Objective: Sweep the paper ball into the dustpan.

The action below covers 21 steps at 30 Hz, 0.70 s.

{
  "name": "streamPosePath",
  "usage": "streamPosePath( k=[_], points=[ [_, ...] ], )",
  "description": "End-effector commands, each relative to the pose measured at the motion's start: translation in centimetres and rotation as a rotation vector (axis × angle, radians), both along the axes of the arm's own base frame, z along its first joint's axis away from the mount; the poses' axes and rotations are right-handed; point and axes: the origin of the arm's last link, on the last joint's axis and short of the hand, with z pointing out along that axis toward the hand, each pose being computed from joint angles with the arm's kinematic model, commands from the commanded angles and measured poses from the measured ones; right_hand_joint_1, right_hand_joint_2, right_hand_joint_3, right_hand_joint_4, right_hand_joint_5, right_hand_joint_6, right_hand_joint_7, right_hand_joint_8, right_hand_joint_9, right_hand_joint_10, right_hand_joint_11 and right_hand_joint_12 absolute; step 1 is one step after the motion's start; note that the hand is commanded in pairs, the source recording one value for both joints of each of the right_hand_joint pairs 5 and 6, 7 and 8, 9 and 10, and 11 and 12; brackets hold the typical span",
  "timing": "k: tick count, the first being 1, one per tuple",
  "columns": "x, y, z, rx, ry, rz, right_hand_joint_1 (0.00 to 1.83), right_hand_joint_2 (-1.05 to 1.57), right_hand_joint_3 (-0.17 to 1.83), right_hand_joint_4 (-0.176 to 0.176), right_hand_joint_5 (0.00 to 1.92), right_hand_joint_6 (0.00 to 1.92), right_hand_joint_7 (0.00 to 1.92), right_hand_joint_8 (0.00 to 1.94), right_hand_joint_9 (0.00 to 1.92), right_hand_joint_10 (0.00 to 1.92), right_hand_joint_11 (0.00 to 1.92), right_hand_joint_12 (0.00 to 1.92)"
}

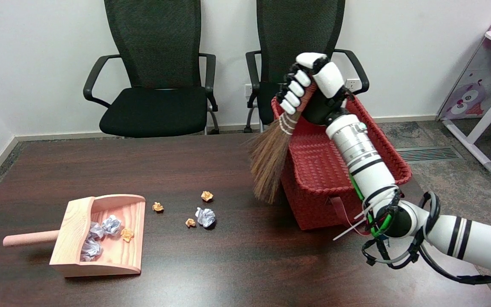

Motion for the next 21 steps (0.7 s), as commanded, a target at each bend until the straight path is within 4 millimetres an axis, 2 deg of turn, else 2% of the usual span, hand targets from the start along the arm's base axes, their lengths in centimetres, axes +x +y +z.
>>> streamPosePath(
  k=[1, 5, 9, 15, 21],
  points=[
    [3.0, 0.4, -7.2, 0.299, 0.227, 0.026, 0.62, 1.56, 1.43, 0.011, 1.92, 1.92, 1.92, 1.92, 1.92, 1.92, 1.92, 1.92],
    [3.8, 0.8, -9.9, 0.384, 0.410, 0.047, 0.64, 1.57, 1.41, 0.012, 1.92, 1.92, 1.92, 1.92, 1.92, 1.92, 1.92, 1.92],
    [4.9, 1.5, -11.8, 0.430, 0.608, 0.076, 0.65, 1.57, 1.41, 0.012, 1.92, 1.92, 1.92, 1.92, 1.92, 1.92, 1.92, 1.92],
    [4.6, 1.5, -13.3, 0.447, 0.691, 0.104, 0.66, 1.57, 1.42, 0.013, 1.92, 1.92, 1.92, 1.92, 1.92, 1.92, 1.92, 1.92],
    [4.9, 0.3, -14.2, 0.443, 0.771, 0.116, 0.68, 1.57, 1.45, 0.013, 1.92, 1.92, 1.92, 1.92, 1.92, 1.92, 1.92, 1.92]
  ],
)
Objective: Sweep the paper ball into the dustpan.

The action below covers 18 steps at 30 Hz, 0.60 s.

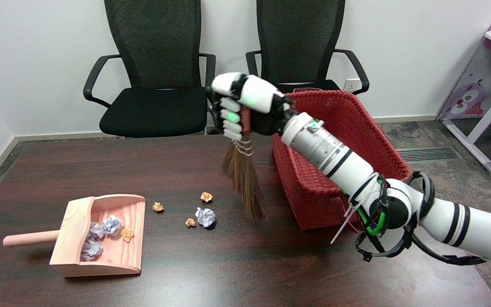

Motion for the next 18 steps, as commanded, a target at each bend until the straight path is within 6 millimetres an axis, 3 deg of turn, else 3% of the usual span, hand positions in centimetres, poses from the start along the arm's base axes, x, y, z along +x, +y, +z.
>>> streamPosePath(
  k=[1, 12, 18],
  points=[
    [1.6, -0.5, -5.4, 0.139, 0.390, 0.121, 0.68, 1.57, 1.45, 0.013, 1.92, 1.92, 1.92, 1.92, 1.92, 1.92, 1.92, 1.92],
    [1.2, -4.4, -5.3, 0.085, 0.592, 0.154, 0.69, 1.57, 1.50, 0.014, 1.92, 1.92, 1.92, 1.92, 1.92, 1.92, 1.92, 1.92],
    [0.1, -5.1, -5.6, 0.037, 0.563, 0.137, 0.69, 1.57, 1.54, 0.015, 1.92, 1.92, 1.92, 1.92, 1.92, 1.92, 1.92, 1.92]
  ],
)
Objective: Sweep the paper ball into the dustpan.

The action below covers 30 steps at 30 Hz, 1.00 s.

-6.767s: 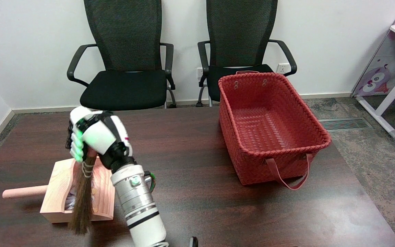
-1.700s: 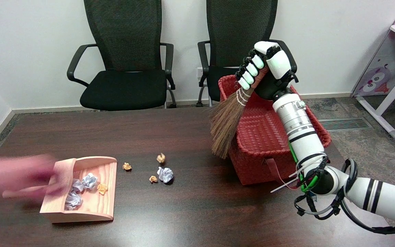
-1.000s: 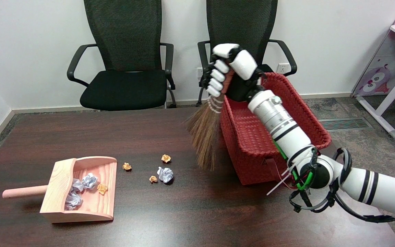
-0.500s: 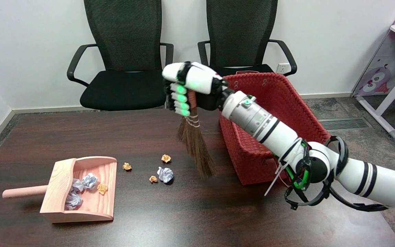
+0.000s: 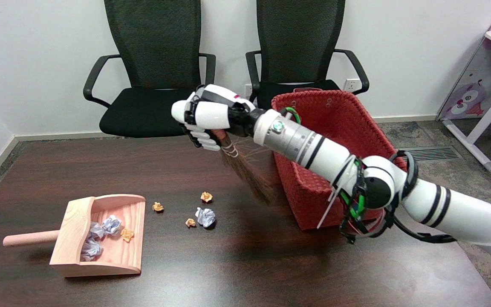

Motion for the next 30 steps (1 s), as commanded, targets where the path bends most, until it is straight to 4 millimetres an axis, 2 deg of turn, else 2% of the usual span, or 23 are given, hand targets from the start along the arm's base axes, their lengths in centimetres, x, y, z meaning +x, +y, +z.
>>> streamPosePath(
  k=[1, 3, 10, 14, 20, 30],
  points=[
    [-1.1, -3.3, -1.6, -0.064, 0.168, 0.059, 0.69, 1.57, 1.54, 0.015, 1.92, 1.92, 1.92, 1.92, 1.92, 1.92, 1.92, 1.92],
    [-1.9, -3.0, -2.3, -0.090, 0.144, 0.060, 0.69, 1.57, 1.56, 0.015, 1.92, 1.92, 1.92, 1.92, 1.92, 1.92, 1.92, 1.92],
    [-2.3, -1.5, -3.7, -0.310, 0.077, 0.127, 0.70, 1.57, 1.61, 0.017, 1.92, 1.92, 1.92, 1.92, 1.92, 1.92, 1.92, 1.92],
    [-2.6, -0.2, -5.3, -0.382, 0.118, 0.148, 0.71, 1.57, 1.62, 0.016, 1.92, 1.92, 1.92, 1.92, 1.92, 1.92, 1.92, 1.92],
    [-3.5, 1.4, -7.2, -0.389, 0.090, 0.107, 0.71, 1.57, 1.65, 0.014, 1.92, 1.92, 1.92, 1.92, 1.92, 1.92, 1.92, 1.92],
    [-5.2, 4.3, -9.1, -0.424, 0.064, 0.041, 0.70, 1.57, 1.70, 0.014, 1.92, 1.92, 1.92, 1.92, 1.92, 1.92, 1.92, 1.92]
  ],
)
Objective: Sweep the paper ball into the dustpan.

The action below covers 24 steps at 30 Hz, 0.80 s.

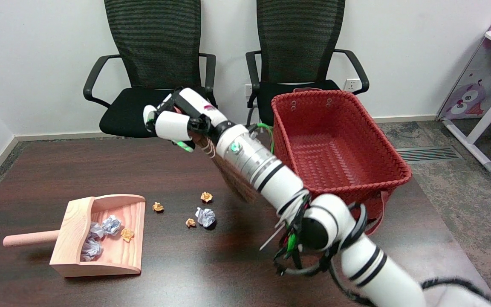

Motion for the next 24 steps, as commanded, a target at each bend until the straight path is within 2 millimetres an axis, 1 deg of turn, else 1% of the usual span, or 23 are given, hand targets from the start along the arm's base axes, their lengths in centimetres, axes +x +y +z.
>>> streamPosePath(
  k=[1, 6, 12, 19, 24],
  points=[
    [-3.3, 4.4, -2.5, -0.192, -0.022, -0.103, 0.70, 1.57, 1.70, 0.014, 1.92, 1.92, 1.92, 1.92, 1.92, 1.92, 1.92, 1.92],
    [-3.7, 4.6, -2.6, -0.205, -0.009, -0.105, 0.70, 1.57, 1.70, 0.014, 1.92, 1.92, 1.92, 1.92, 1.92, 1.92, 1.92, 1.92],
    [-4.8, 4.4, -3.5, -0.201, -0.023, -0.102, 0.70, 1.57, 1.71, 0.013, 1.92, 1.92, 1.92, 1.92, 1.92, 1.92, 1.92, 1.92],
    [-5.7, 3.8, -3.9, -0.190, -0.042, -0.111, 0.69, 1.57, 1.71, 0.012, 1.92, 1.92, 1.92, 1.92, 1.92, 1.92, 1.92, 1.92],
    [-6.2, 3.0, -4.4, -0.179, -0.023, -0.091, 0.69, 1.57, 1.73, 0.011, 1.92, 1.92, 1.92, 1.92, 1.92, 1.92, 1.92, 1.92]
  ],
)
